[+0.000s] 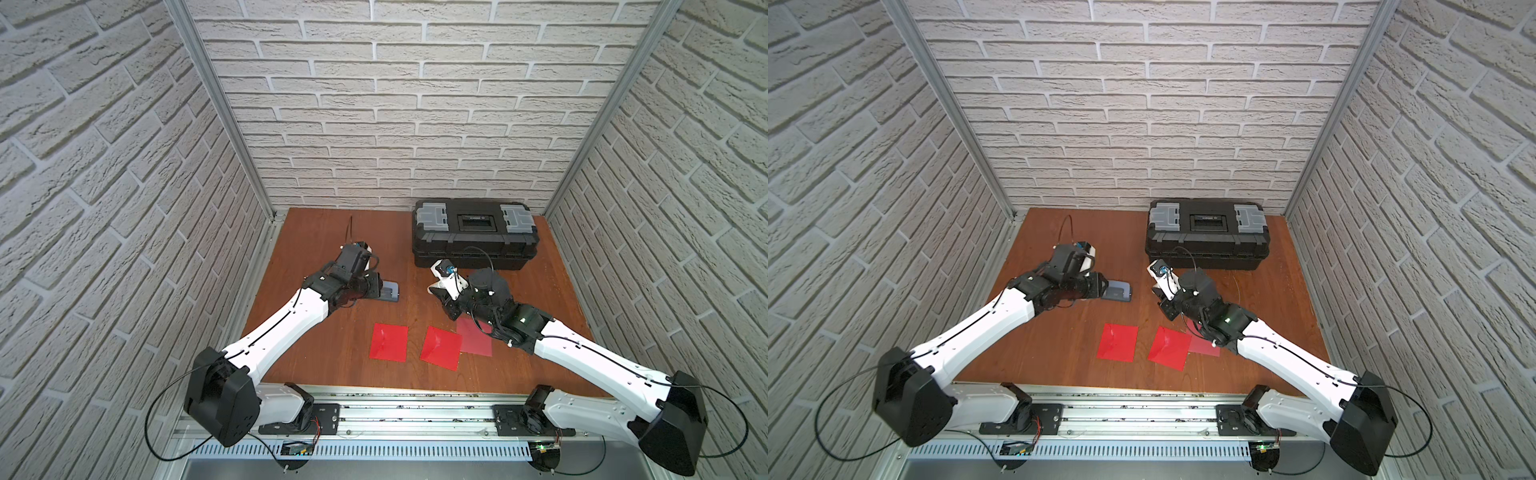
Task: Seal the envelope with a glue stick
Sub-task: Seal the envelope at the center of the board, then screw the glue stick.
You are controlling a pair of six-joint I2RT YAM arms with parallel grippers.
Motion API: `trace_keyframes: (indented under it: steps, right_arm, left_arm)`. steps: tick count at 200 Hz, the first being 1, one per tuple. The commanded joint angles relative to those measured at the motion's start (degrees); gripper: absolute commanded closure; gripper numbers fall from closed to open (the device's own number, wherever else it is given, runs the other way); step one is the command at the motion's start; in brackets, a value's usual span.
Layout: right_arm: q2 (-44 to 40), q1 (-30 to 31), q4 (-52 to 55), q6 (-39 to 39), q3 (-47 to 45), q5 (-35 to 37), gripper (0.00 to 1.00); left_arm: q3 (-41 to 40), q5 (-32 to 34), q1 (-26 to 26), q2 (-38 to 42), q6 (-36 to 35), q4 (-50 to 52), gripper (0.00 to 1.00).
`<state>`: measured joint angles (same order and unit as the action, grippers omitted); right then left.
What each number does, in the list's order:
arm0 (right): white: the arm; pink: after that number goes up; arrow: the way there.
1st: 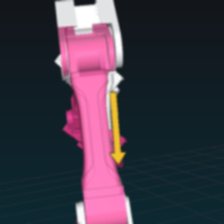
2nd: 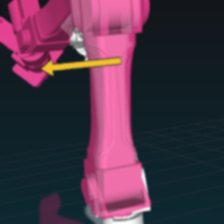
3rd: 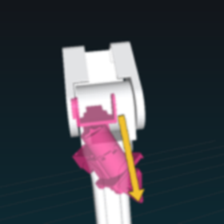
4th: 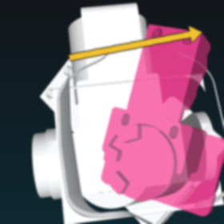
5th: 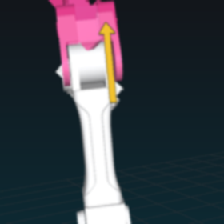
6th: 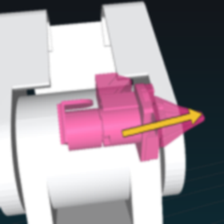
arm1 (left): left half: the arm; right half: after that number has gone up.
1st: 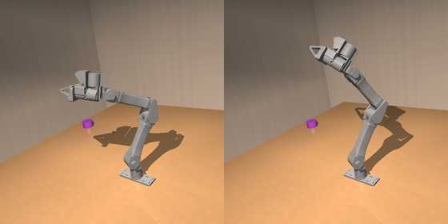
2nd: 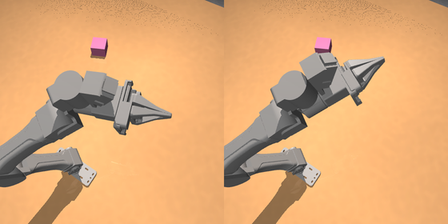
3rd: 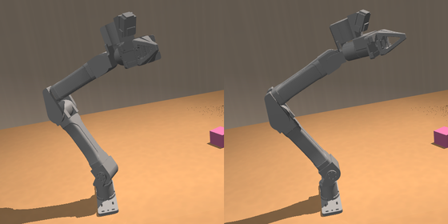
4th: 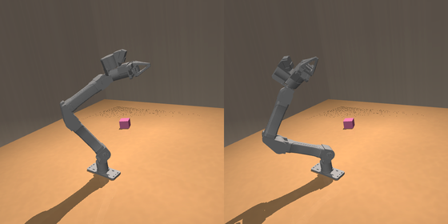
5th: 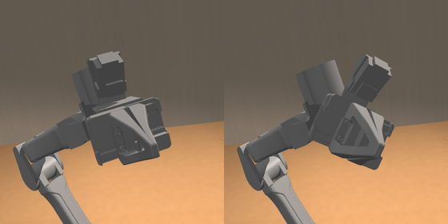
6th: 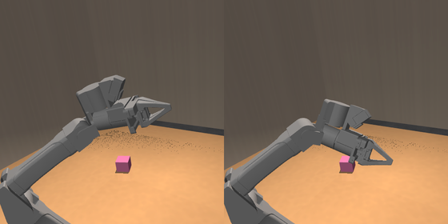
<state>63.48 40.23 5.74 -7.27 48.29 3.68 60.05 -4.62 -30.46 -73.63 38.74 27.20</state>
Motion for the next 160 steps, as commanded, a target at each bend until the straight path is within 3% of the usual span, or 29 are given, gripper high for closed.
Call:
trace_keyframes:
  steps: [1,19,76,92,115,160]
  right_arm:
    - [-1.58,-0.24,-16.77,-5.48,0.31,-3.93,0.97]
    - [-0.12,-0.24,-26.87,-8.87,0.65,-5.2,0.97]
    - [5.28,-0.24,-42.17,-20.97,9.99,-10.43,0.97]
    - [6.82,-0.24,-44.61,-22.74,12.83,-10.87,0.97]
    - [8.6,-0.24,-46.44,-23.75,16.03,-11.49,0.97]
    - [11.31,-0.25,-50.56,-24.71,18.73,-10.69,0.97]
  left_arm:
    - [1.11,-8.67,2.38,1.97,9.38,-10.62,0.54]
    - [1.67,-11.18,2.79,3.81,14.97,-20.66,0.42]
    - [1.5,-12.49,2.76,4.67,34.92,-51.25,0.38]
    - [1.13,-12.26,2.13,4.06,39.07,-58.69,0.3]
    - [1.21,-11.15,0.9,3.05,42.28,-66.65,0.18]
    - [5.09,-12.26,-1.19,1.37,44.01,-70.55,0.15]
